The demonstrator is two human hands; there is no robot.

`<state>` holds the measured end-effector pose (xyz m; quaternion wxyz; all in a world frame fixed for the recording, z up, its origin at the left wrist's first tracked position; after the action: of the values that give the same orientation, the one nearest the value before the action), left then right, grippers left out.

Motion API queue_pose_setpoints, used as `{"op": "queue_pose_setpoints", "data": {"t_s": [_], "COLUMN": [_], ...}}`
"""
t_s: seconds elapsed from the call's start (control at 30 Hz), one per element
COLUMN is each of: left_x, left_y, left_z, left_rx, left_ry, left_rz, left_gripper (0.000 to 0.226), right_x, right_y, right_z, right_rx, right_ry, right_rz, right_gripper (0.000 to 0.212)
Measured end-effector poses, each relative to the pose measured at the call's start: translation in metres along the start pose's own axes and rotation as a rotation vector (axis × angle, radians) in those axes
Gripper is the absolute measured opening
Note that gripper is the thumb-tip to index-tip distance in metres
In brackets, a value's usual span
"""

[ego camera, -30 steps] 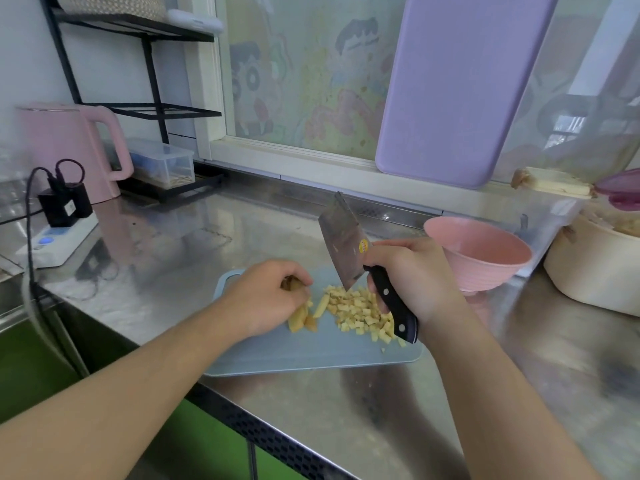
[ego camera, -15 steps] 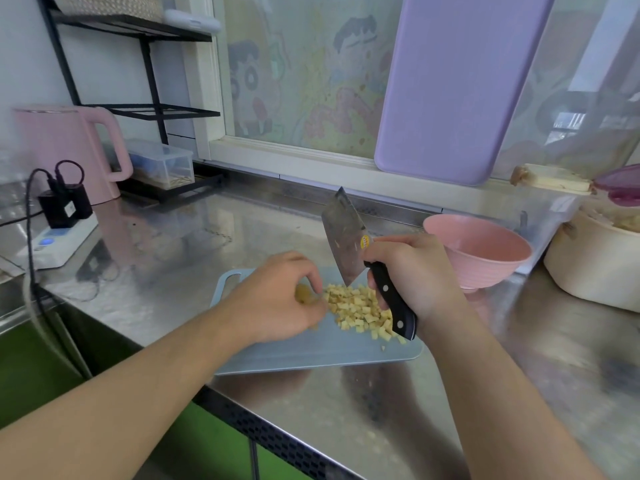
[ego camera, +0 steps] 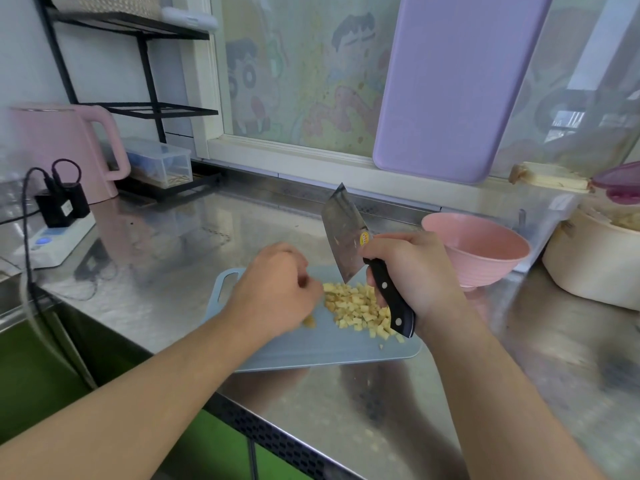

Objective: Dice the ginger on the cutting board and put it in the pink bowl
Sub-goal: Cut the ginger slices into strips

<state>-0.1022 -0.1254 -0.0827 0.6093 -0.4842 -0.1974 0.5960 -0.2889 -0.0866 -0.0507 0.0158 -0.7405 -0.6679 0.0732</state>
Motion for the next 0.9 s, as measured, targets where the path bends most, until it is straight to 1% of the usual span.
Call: {"op": "queue_pose_setpoints", "data": {"t_s": [0.1,0.2,0.23,0.3,0.37,0.43,0.5,0.57,0.6,0.67,0.7,0.77,0.83,0.9], "left_x": [-0.007,-0.007,-0.006,-0.002,0.002,0.004,0.003,0.001,0.0,-0.001,0.0,0.002,0.008,0.011], "left_y": [-0.005,-0.008,-0.01,-0.011,-0.004,0.007,0.008,-0.002,-0.01,-0.026,-0.031,-0.032,-0.023,-0.015], "left_z": [-0.016,-0.021,-0.019,-0.007,0.005,0.01,0.013,0.015,0.013,0.006,0.003,-0.003,-0.009,-0.015], "left_rx": [0.05,0.063,0.056,0.055,0.014,-0.104,-0.152,-0.08,-0.035,-0.001,-0.027,-0.118,-0.185,-0.15], "left_ry": [-0.156,-0.194,-0.172,-0.082,0.018,0.084,0.107,0.063,0.008,-0.118,-0.16,-0.216,-0.257,-0.281], "left_rz": [-0.016,-0.049,-0.045,-0.064,-0.159,-0.234,-0.198,-0.106,-0.054,0.029,0.037,-0.026,-0.122,-0.171], "left_gripper": [0.031,0.032,0.03,0.019,0.008,0.014,0.011,0.009,0.011,0.02,0.027,0.038,0.042,0.046], "right_x": [0.0,0.001,0.001,0.001,0.001,0.001,0.001,0.001,0.001,0.0,0.0,0.0,0.001,0.001], "right_y": [0.001,0.001,0.002,0.001,0.002,0.002,0.001,0.0,-0.001,-0.002,-0.001,0.0,0.001,0.002], "right_z": [0.0,-0.001,-0.001,-0.001,-0.001,-0.001,-0.001,-0.001,-0.001,0.0,0.001,0.001,0.001,0.0], "right_rx": [0.009,0.016,0.014,0.011,0.011,0.01,0.01,0.001,-0.007,-0.018,-0.019,-0.016,-0.009,-0.007], "right_ry": [0.0,-0.002,-0.003,-0.004,-0.002,-0.003,-0.004,-0.002,0.001,0.006,0.007,0.006,0.001,-0.004], "right_rz": [-0.007,-0.012,-0.013,-0.008,-0.001,0.002,0.002,0.006,0.008,0.009,0.007,0.0,-0.006,-0.01], "right_gripper": [0.035,0.035,0.036,0.036,0.036,0.037,0.038,0.037,0.036,0.032,0.029,0.027,0.028,0.028]}}
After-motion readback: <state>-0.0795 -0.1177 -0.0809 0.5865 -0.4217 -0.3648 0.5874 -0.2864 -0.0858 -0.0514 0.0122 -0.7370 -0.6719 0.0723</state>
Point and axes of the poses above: each hand's wrist, its own x-axis away from the middle knuckle, its own y-axis out of the palm, z = x × y, the point moved 7 cm from there along -x, towards the middle knuckle, and after that the axes turned 6 degrees about -z, right-handed, at the moved point
